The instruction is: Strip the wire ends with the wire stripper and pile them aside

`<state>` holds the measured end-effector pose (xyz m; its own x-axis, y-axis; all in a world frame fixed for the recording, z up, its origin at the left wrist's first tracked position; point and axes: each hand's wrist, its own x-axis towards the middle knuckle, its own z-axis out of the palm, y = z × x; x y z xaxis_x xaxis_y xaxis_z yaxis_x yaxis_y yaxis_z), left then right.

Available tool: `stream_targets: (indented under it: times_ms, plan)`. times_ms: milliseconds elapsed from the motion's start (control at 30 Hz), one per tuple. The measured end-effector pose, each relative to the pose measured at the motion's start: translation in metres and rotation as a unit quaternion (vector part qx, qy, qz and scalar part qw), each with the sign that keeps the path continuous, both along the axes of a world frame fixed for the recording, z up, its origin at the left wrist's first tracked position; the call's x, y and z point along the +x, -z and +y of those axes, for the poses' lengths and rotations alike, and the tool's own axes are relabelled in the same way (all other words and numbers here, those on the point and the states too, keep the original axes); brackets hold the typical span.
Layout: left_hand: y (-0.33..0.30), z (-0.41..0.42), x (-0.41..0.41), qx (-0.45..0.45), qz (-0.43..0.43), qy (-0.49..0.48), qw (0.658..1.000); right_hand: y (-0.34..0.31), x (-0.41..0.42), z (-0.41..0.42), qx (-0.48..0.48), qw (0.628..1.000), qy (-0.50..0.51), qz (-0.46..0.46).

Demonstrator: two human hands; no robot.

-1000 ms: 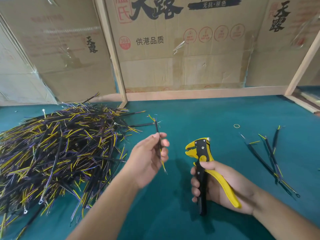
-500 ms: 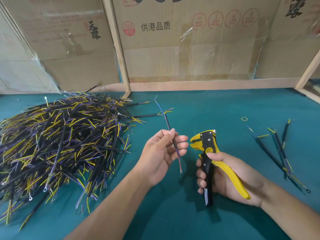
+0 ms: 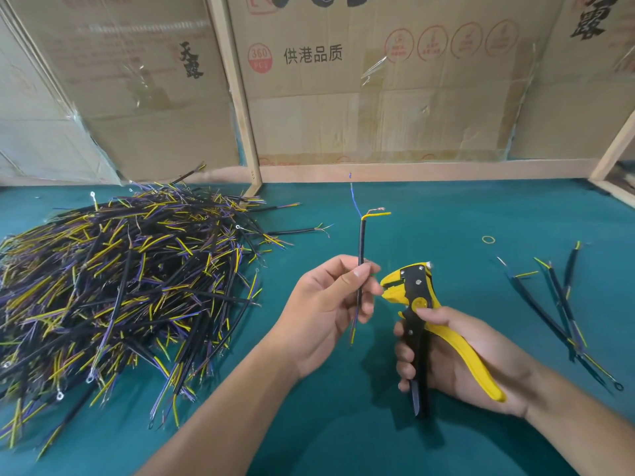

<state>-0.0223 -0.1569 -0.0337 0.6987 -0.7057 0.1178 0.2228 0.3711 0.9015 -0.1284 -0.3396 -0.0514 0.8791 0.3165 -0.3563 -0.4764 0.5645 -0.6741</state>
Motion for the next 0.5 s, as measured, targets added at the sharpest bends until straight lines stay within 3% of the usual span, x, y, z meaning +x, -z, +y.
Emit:
stream_targets:
  times_ms: [233,500]
  plan:
    - [0.0,0.003,0.005,0.102,-0.142,-0.089,0.981,0.001,0.001,-0.001,-0.004,1.0,-0.005,-0.008]
    - [-0.004,0.009,0.012,0.144,-0.187,-0.129,0.963,0.001,-0.002,-0.002,-0.018,0.997,0.022,-0.066]
